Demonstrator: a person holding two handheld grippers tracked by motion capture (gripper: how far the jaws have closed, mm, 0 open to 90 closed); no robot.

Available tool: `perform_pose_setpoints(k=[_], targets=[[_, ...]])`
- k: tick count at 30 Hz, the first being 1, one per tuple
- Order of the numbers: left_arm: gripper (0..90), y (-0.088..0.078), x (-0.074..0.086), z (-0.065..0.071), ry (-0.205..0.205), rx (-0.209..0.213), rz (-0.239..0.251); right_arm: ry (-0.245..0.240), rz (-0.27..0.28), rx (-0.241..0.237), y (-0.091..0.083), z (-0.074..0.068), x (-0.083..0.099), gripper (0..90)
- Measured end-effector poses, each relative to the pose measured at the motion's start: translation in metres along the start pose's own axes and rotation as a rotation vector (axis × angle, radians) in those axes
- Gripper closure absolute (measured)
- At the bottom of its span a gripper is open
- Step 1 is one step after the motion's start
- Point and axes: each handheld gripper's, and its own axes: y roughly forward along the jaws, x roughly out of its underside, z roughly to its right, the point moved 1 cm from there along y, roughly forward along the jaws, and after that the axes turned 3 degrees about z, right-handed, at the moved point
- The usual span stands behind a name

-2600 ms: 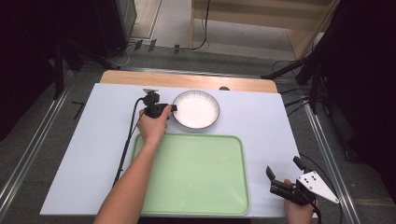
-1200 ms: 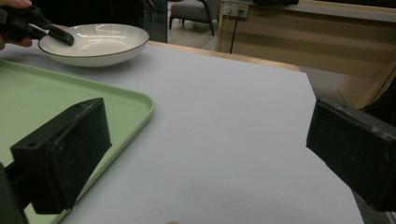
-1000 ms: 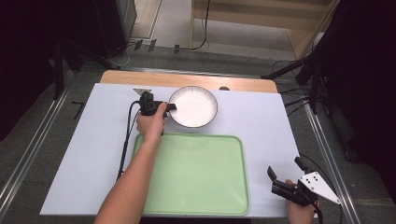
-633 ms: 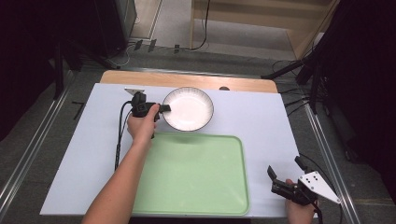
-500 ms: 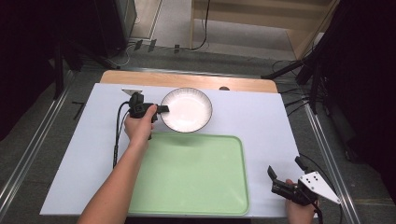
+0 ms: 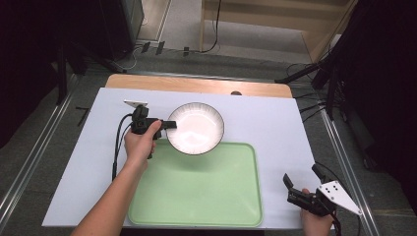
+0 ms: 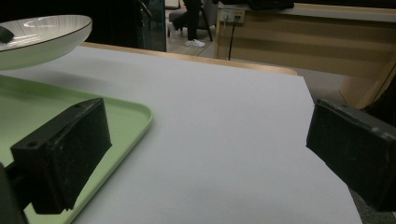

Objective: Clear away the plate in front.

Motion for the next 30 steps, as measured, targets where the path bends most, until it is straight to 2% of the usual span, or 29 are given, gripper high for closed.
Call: perform_pose_setpoints(k=[5, 9, 12, 17, 20, 24, 30], targets=[[83.7, -0.007, 0.014, 0.001, 0.032, 0.018, -0.035, -0.003, 0.000, 0.004, 0.000, 0.000, 0.000, 0.0], [83.8, -0.012, 0.022, 0.003, 0.043, 0.026, -0.049, -0.005, -0.003, 0.004, 0.000, 0.000, 0.000, 0.0], [83.7, -0.018, 0.034, 0.004, 0.063, 0.032, -0.066, 0.008, 0.001, 0.001, 0.000, 0.000, -0.001, 0.0], [83.7, -0.022, 0.047, 0.003, 0.073, 0.037, -0.089, 0.018, 0.012, 0.000, -0.001, 0.000, -0.003, 0.0], [83.6, -0.024, 0.060, 0.002, 0.077, 0.041, -0.109, 0.016, 0.034, 0.037, -0.002, 0.000, -0.005, 0.0], [83.6, -0.026, 0.070, 0.001, 0.089, 0.042, -0.133, 0.023, 0.056, 0.043, -0.004, 0.000, -0.009, 0.0], [83.4, -0.031, 0.083, -0.004, 0.090, 0.040, -0.139, 0.032, 0.040, 0.029, -0.003, 0.001, -0.010, 0.0]])
